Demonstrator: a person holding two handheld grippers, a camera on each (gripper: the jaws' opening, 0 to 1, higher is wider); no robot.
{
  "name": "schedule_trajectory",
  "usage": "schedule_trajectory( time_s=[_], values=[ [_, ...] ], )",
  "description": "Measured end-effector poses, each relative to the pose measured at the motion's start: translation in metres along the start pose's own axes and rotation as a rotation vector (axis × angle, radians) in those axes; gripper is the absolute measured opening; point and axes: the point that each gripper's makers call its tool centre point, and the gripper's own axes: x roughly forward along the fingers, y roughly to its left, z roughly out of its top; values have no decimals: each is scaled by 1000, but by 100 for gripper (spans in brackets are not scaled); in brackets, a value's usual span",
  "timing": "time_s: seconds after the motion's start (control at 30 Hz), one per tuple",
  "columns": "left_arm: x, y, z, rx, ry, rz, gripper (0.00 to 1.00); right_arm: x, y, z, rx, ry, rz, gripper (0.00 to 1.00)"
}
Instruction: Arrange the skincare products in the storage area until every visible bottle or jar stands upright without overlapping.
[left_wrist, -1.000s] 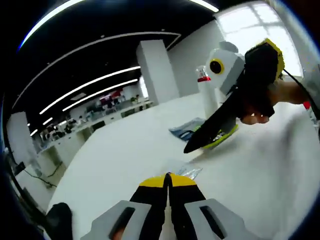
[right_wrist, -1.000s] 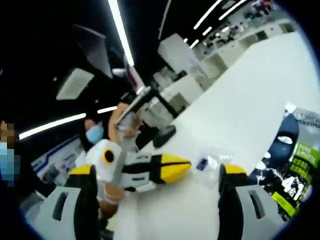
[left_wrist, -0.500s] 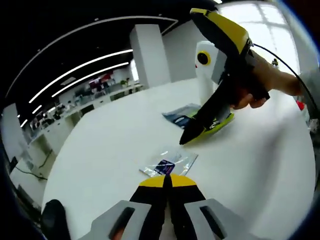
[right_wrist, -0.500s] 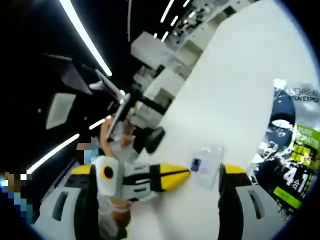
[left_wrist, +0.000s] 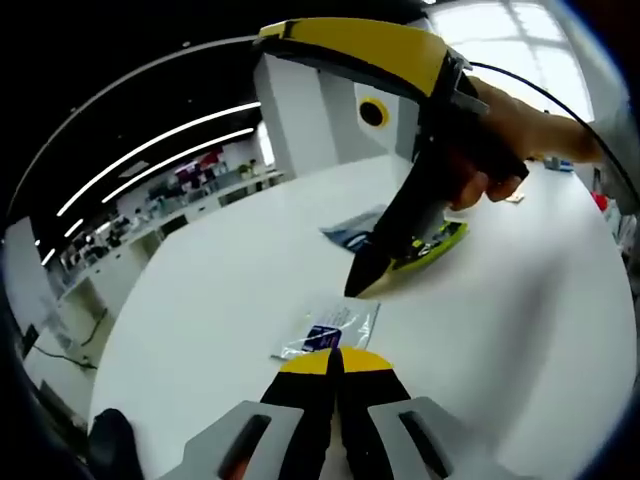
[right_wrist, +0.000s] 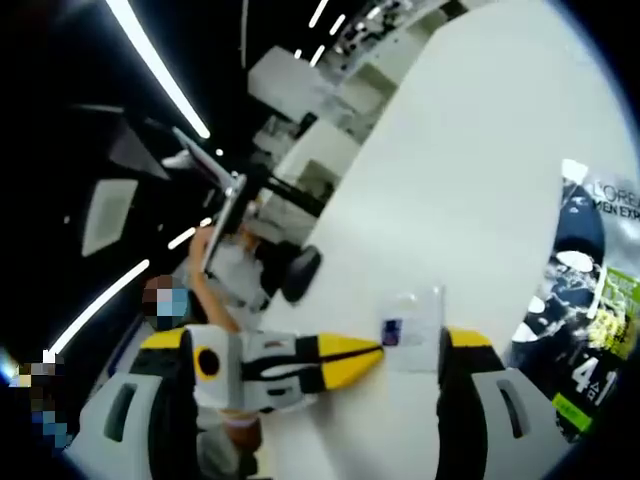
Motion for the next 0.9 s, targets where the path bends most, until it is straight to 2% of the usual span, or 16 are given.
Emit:
schedule_trajectory(
  time_s=[0.27,0.33,0.4,0.57,0.63,0.67,0.7,0.73,0.8,0.87,0.9],
  values=[
    [0,0,-1,2,-15,-5,0,-6,13,4,24,-26,50,100],
    [0,0,-1,-4,-18,-8,0,-6,12,2,15,-19,45,97],
    [0,-1,-1,-8,-19,-10,0,3,9,-1,6,-6,35,93],
    [-1,0,-3,-33,-30,-22,0,-2,4,0,9,-6,24,63],
    [-1,-1,-3,-42,-34,-26,0,-1,11,-5,50,32,53,44],
    [-1,-1,-2,-44,-35,-27,0,1,13,-13,79,78,65,35],
    [-1,-1,-2,-44,-35,-27,0,2,13,-15,89,91,59,32],
    [-1,-2,-2,-46,-36,-28,0,6,9,-24,78,129,36,30],
    [0,-2,-2,-43,-39,-27,0,12,1,-30,6,144,-16,24],
    [0,-2,-2,-41,-42,-23,0,17,-5,-33,-59,153,-69,9],
    [0,-2,-2,-43,-44,-23,0,18,-11,-34,-79,163,-117,3]
  ],
)
